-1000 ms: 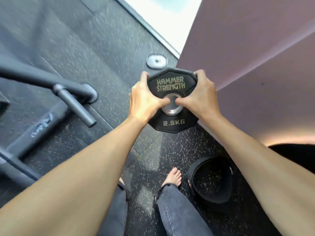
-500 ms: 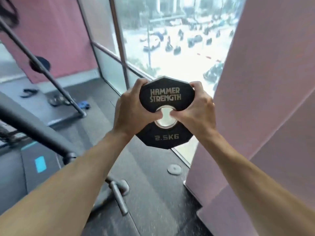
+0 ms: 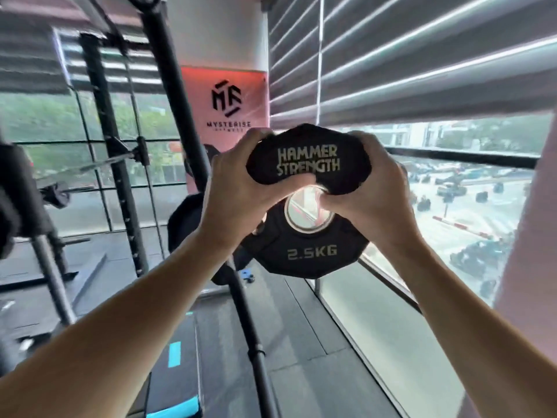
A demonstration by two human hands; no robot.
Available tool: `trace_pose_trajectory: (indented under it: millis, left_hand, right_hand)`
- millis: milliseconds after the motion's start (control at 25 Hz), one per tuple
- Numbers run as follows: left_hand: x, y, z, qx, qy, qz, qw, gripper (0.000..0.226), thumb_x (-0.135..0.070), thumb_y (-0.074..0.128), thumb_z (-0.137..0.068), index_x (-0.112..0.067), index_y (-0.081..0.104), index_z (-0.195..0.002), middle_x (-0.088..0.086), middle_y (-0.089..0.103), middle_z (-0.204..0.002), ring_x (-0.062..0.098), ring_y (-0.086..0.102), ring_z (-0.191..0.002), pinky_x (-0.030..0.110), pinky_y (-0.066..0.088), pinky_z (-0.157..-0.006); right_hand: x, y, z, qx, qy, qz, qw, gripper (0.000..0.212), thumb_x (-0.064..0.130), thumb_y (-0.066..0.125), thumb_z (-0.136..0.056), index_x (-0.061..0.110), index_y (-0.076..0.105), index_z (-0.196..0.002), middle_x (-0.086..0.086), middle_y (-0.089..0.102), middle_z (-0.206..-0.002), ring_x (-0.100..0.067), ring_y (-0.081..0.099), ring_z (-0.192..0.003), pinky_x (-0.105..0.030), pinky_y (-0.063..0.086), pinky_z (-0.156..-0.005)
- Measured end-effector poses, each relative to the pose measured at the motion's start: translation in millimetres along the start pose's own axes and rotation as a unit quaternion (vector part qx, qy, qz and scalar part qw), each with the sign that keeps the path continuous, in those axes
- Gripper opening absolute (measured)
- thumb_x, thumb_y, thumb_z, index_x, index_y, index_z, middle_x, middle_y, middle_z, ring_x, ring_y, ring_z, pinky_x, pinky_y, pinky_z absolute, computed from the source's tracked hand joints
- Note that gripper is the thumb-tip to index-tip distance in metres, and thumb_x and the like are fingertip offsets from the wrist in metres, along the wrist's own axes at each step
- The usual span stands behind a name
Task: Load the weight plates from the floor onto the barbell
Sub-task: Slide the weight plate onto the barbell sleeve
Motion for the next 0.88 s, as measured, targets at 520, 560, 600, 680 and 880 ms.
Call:
trace_pose_trajectory:
  millis: [520, 560, 600, 680, 880]
  left_hand:
    - [-13.1, -318.6, 29.7, -0.050, -0.068, -0.147, 0.986, 0.051, -0.050, 0.086, -0.070, -0.024, 0.067, -0.110, -0.009, 0.075, -0.091, 0.006, 0.071, -0.085, 0.040, 0.059, -0.079]
    - [-13.3, -336.5, 35.7, -0.051, -0.075, -0.160, 0.983, 0.051, -0.050, 0.086, -0.070, -0.024, 0.067, -0.110, -0.009, 0.075, -0.091, 0.006, 0.072, -0.085, 0.040, 0.059, -0.079]
    - [-13.4, -352.4, 41.5, -0.055, -0.083, -0.171, 0.980, 0.050, -0.049, 0.086, -0.070, -0.024, 0.068, -0.110, -0.010, 0.075, -0.092, 0.005, 0.072, -0.085, 0.040, 0.059, -0.079]
    - [-15.6, -387.0, 55.3, -0.069, -0.101, -0.198, 0.973, 0.050, -0.048, 0.086, -0.070, -0.024, 0.068, -0.110, -0.010, 0.075, -0.091, 0.005, 0.072, -0.084, 0.038, 0.059, -0.078]
    - [-8.0, -458.1, 90.5, -0.080, -0.156, -0.253, 0.951, 0.051, -0.048, 0.086, -0.069, -0.028, 0.067, -0.112, -0.010, 0.074, -0.092, 0.009, 0.072, -0.081, 0.041, 0.060, -0.076]
  right_hand:
    - [240.9, 175.5, 32.1, 0.140, -0.083, -0.246, 0.956, 0.075, 0.008, 0.092, -0.061, 0.025, 0.061, -0.127, 0.015, 0.072, -0.107, 0.004, 0.067, -0.100, -0.012, 0.048, -0.089]
    - [253.1, 188.9, 37.2, 0.153, -0.086, -0.255, 0.951, 0.074, 0.009, 0.092, -0.062, 0.027, 0.061, -0.126, 0.015, 0.072, -0.107, 0.003, 0.067, -0.100, -0.014, 0.048, -0.090]
    - [263.7, 201.5, 41.8, 0.165, -0.089, -0.264, 0.946, 0.072, 0.011, 0.092, -0.063, 0.028, 0.061, -0.125, 0.015, 0.072, -0.107, 0.002, 0.067, -0.101, -0.016, 0.049, -0.091]
    - [286.8, 229.0, 52.6, 0.188, -0.091, -0.280, 0.937, 0.069, 0.013, 0.093, -0.063, 0.027, 0.062, -0.124, 0.014, 0.073, -0.107, -0.001, 0.068, -0.101, -0.024, 0.051, -0.093]
    - [333.9, 292.7, 89.4, 0.224, -0.089, -0.315, 0.918, 0.069, 0.031, 0.089, -0.060, 0.028, 0.063, -0.123, 0.013, 0.073, -0.105, -0.005, 0.068, -0.099, -0.038, 0.055, -0.091]
Point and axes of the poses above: each hand's wrist, its own z-axis away from the middle knuckle, its own y-axis out of the palm, x = y × z, the point moved 2 cm from there along -z, towards the middle knuckle
